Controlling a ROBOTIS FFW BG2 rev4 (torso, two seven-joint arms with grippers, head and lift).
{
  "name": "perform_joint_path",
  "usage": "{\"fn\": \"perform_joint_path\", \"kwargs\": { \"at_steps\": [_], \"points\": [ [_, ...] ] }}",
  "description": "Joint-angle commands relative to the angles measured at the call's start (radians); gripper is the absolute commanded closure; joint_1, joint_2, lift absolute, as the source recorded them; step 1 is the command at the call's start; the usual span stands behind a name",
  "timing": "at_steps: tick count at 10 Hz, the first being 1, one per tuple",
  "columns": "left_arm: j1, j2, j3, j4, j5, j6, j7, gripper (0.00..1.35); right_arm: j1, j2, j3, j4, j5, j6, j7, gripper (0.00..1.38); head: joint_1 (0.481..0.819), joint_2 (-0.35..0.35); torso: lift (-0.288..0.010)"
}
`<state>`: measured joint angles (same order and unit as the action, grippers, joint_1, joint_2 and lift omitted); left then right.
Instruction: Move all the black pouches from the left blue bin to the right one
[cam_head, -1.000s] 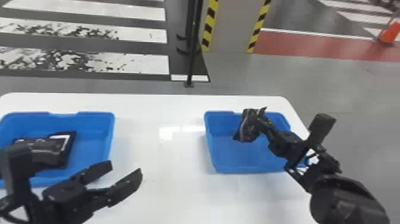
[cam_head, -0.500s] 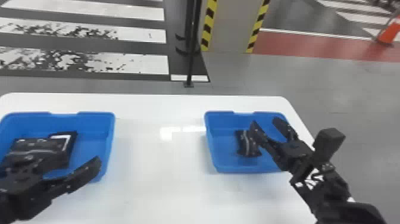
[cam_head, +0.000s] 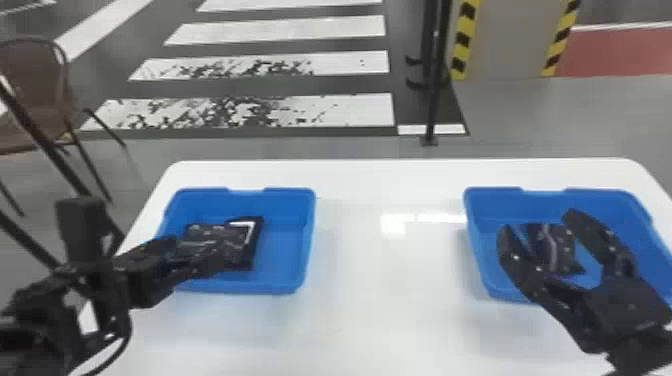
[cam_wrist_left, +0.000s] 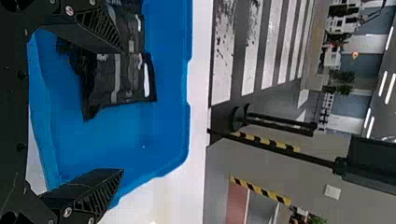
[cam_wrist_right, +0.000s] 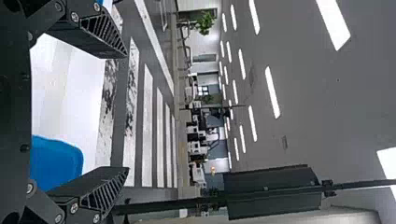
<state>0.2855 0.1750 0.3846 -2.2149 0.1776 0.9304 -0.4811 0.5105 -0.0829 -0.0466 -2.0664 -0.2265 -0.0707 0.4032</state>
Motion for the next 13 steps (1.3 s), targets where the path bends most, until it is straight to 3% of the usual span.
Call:
{"fn": "perform_joint_path", "kwargs": {
  "at_steps": [1, 4, 10, 11, 12, 13],
  "points": [
    [-0.06, 0.014, 0.004, 0.039, -0.066, 0.039, 0.01, 0.13, 0.029, 0.003, 0.035, -0.011, -0.025, -0.001, 0.0, 0.18, 0.695, 0.179, -0.14],
    [-0.19, 0.017, -0.02, 0.211, -0.122, 0.076, 0.032, 0.14, 0.051, 0.005, 0.049, -0.019, -0.051, 0.014, 0.0, 0.18, 0.695, 0.274, -0.14],
    [-0.369, 0.012, -0.074, 0.488, -0.204, 0.115, 0.064, 0.16, 0.061, 0.008, 0.049, -0.021, -0.079, 0.049, 0.003, 0.19, 0.695, 0.288, -0.14],
    [-0.381, 0.012, -0.076, 0.52, -0.206, 0.118, 0.064, 0.34, 0.061, 0.008, 0.049, -0.021, -0.081, 0.053, 0.005, 0.19, 0.695, 0.287, -0.14],
    [-0.379, 0.014, -0.074, 0.532, -0.204, 0.123, 0.062, 0.69, 0.064, 0.008, 0.049, -0.021, -0.085, 0.058, 0.006, 0.2, 0.695, 0.285, -0.14],
    [-0.371, 0.012, -0.068, 0.532, -0.196, 0.108, 0.062, 0.94, 0.069, 0.006, 0.047, -0.024, -0.089, 0.061, 0.006, 0.2, 0.695, 0.287, -0.14]
  ]
}}
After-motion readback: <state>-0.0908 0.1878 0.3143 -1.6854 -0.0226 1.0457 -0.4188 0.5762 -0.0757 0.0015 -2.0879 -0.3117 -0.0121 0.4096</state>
